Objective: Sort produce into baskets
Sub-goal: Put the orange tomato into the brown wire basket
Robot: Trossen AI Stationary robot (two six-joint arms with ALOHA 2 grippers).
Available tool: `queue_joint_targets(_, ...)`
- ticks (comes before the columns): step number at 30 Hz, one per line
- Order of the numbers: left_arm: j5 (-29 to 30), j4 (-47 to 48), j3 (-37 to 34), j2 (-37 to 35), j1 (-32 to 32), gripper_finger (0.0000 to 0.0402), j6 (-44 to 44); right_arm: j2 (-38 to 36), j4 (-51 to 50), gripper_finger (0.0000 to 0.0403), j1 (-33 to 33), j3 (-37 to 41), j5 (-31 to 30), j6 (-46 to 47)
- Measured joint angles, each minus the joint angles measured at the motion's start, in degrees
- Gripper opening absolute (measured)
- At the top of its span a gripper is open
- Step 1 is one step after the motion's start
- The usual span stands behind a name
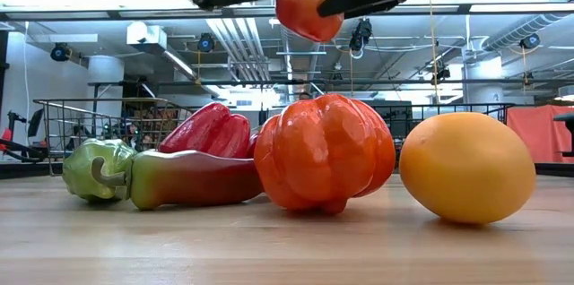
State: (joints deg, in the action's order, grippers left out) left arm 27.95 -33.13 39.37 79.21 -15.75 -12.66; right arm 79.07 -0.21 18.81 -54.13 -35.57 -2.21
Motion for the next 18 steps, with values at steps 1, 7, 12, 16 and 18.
queue_joint_targets(1,-0.09,0.24,0.59,0.31,-0.02,0.0278,-0.24,0.00,-0.06,0.0299,0.00,0.00,0.00,-0.14)
queue_joint_targets(7,-0.11,1.27,1.65,1.68,0.02,0.0278,-0.37,0.00,-0.63,0.0299,0.00,0.00,0.01,0.06)
queue_joint_targets(12,0.70,2.05,1.87,1.97,0.00,0.0287,-0.64,0.00,-1.41,0.0299,0.00,0.00,0.00,0.73)
queue_joint_targets(16,2.79,1.93,1.63,1.71,0.09,0.0307,-1.29,0.00,-1.35,0.0299,0.00,0.00,0.00,0.76)
queue_joint_targets(18,3.53,1.97,1.50,1.69,0.11,0.0317,-2.76,0.00,-1.37,0.0299,0.00,0.00,0.00,0.76)
